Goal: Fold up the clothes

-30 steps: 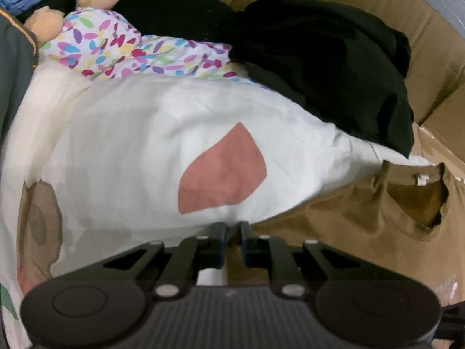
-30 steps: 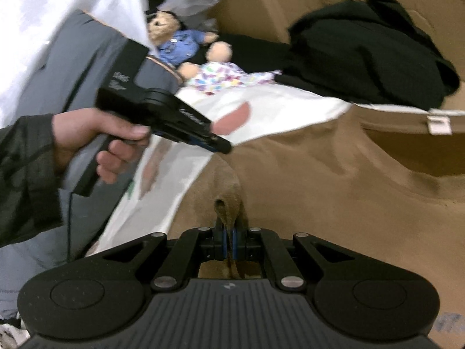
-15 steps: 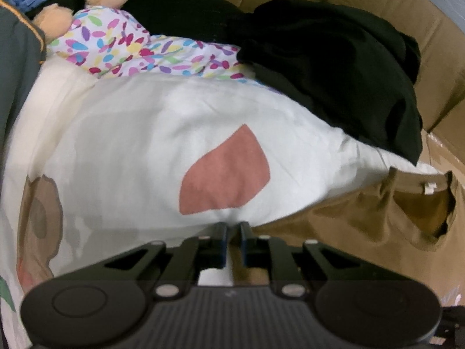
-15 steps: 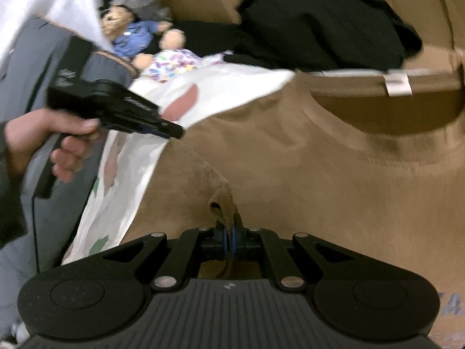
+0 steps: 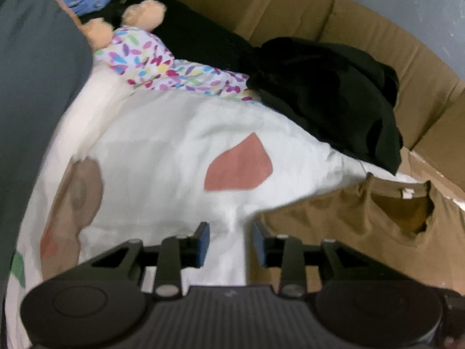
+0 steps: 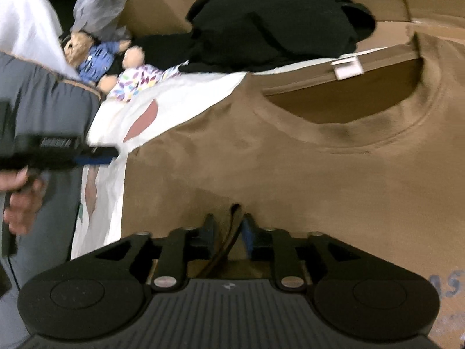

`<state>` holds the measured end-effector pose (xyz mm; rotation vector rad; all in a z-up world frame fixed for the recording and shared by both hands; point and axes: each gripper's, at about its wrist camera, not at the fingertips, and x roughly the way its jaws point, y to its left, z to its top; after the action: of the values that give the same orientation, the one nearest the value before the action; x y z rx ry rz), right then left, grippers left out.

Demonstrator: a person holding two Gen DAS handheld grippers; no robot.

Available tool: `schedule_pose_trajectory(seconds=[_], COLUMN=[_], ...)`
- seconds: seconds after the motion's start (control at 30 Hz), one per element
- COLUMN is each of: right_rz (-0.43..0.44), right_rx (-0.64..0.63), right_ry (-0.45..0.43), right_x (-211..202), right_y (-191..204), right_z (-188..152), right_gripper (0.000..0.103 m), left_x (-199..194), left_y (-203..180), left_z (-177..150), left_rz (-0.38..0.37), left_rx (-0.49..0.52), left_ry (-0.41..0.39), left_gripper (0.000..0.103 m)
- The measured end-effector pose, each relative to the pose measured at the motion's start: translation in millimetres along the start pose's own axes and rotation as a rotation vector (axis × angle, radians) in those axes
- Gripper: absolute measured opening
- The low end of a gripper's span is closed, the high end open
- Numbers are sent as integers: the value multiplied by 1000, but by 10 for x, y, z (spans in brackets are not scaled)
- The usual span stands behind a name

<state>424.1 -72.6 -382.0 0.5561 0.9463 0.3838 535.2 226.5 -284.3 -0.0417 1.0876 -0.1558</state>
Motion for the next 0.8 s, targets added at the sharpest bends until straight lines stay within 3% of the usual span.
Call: schedule_pose_trajectory(seconds=[0.27,0.5,0.8], right_rz=[14,102,153], right_rx=[-27,-73,-115], right_ry=[7,99,179], right_x=[-154,-214,-198], right_y=[73,254,455], right_z=[-128,-448,-761], right_gripper=[44,44,44], left_x=[-257,-370,-468], left_y=[121,202,243], left_z=[-595,-1051,-1502], left_rz=[-71,-105,-134], left_rx=[-20,-51,-67], left_ry=[15,44,68], left_gripper=[36,36,36])
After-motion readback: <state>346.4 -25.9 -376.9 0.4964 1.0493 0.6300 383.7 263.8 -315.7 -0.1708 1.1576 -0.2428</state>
